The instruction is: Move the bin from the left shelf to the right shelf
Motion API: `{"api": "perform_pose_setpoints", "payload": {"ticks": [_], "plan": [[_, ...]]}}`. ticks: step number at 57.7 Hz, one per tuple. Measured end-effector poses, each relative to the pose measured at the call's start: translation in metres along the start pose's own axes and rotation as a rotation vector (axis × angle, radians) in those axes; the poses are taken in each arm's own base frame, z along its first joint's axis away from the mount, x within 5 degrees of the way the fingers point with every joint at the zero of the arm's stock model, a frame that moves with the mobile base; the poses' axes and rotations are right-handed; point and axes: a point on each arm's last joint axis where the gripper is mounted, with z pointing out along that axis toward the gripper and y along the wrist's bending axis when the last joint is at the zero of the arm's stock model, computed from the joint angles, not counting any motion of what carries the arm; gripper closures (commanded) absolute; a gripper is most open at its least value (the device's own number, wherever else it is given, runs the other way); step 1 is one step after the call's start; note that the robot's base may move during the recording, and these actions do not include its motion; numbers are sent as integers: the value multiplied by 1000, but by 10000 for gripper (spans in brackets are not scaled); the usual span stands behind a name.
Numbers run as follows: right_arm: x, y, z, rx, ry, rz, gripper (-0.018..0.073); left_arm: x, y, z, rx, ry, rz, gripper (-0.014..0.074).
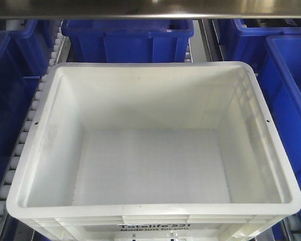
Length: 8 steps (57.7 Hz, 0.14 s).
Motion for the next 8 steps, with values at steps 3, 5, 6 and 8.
{"api": "perform_pose_setpoints", "payload": {"ticks": [3,5,6,8], "plan": [[0,0,0,0,0,0,567,0,0,0,0,0,0,603],[0,0,0,0,0,0,567,0,0,0,0,0,0,603],[0,0,0,0,0,0,567,0,0,0,0,0,0,603],[0,0,0,0,0,0,567,0,0,0,0,0,0,603]]}}
